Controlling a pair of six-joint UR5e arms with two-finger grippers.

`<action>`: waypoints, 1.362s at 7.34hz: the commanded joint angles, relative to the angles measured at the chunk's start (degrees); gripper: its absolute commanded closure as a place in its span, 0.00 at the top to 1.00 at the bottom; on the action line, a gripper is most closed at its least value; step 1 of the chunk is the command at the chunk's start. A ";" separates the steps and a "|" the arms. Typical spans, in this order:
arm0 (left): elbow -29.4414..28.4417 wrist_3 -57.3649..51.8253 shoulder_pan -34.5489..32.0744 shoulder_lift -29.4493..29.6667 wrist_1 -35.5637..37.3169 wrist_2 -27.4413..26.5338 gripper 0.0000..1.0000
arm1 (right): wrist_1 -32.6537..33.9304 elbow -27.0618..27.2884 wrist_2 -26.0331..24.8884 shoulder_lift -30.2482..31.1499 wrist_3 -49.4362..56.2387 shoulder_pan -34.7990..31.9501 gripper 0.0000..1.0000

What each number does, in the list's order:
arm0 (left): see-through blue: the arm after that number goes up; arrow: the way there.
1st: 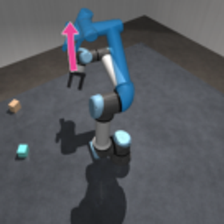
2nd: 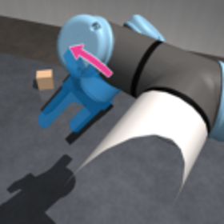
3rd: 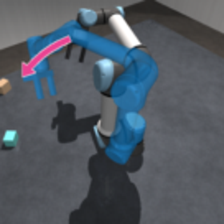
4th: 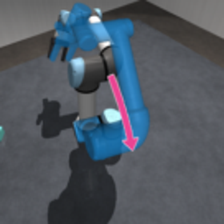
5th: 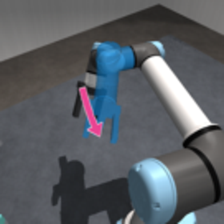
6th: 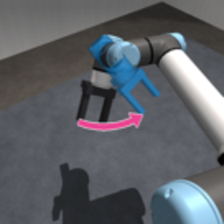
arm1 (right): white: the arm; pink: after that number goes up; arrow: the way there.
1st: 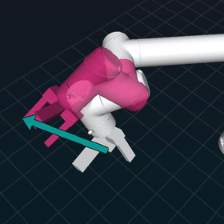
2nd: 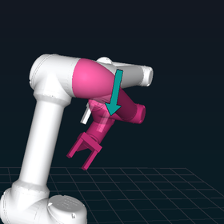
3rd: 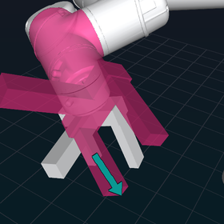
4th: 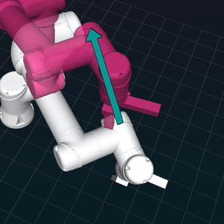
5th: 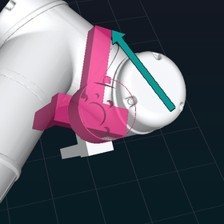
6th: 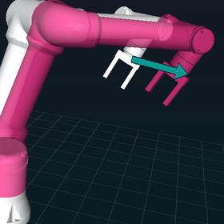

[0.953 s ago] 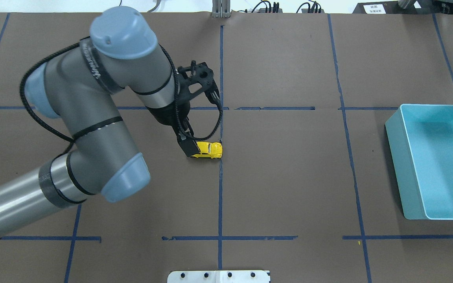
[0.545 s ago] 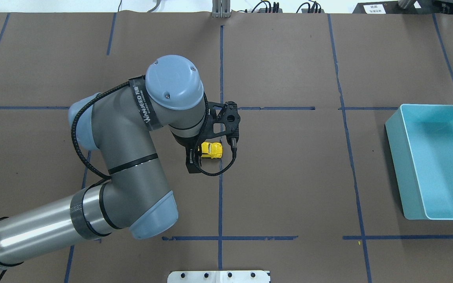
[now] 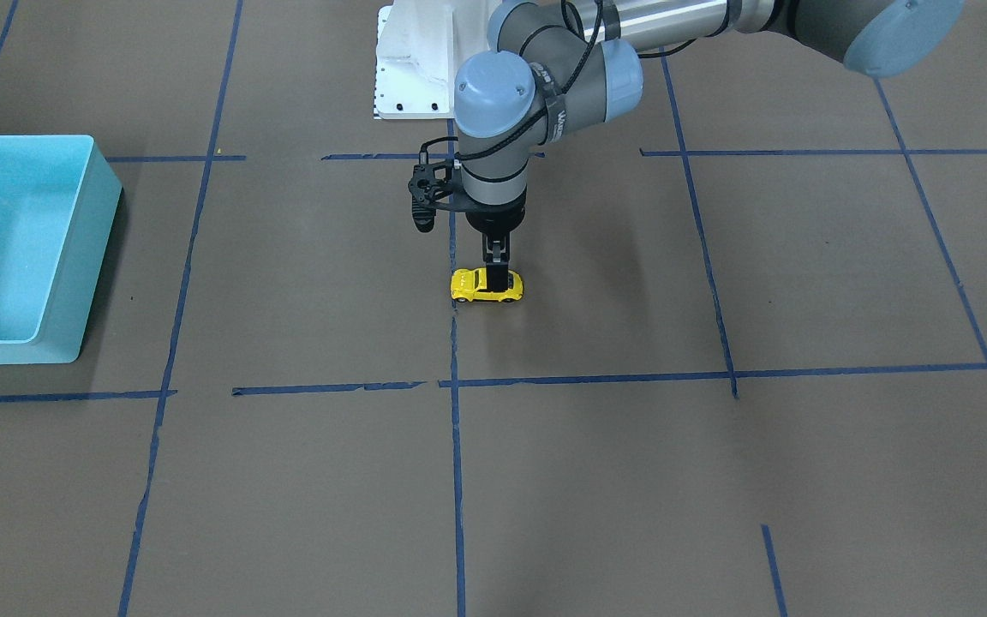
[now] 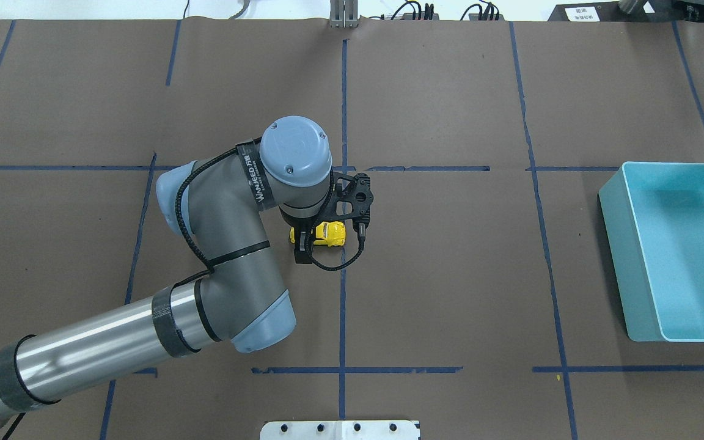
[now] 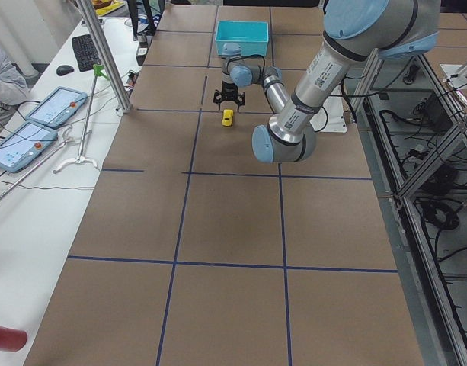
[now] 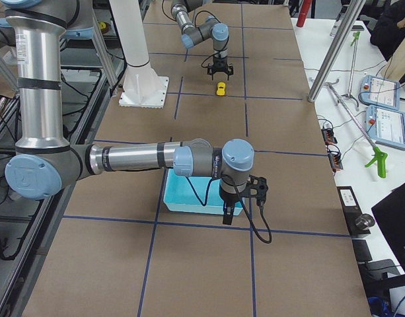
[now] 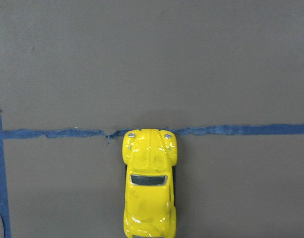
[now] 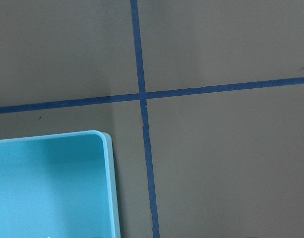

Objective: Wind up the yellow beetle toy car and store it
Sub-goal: 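Move the left gripper down over the yellow beetle car and grip it, then hold the car pressed down and drag it backward toward the robot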

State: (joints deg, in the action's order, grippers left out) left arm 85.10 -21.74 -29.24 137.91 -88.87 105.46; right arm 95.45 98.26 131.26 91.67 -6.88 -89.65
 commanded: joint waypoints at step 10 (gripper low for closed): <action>-1.62 0.91 -0.38 0.61 -5.17 2.73 0.00 | 0.00 0.09 0.05 0.00 0.03 0.00 1.00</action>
State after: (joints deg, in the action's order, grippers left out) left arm 82.35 -20.99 -29.45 138.53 -93.54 107.76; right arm 95.45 98.27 131.31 91.67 -6.88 -89.65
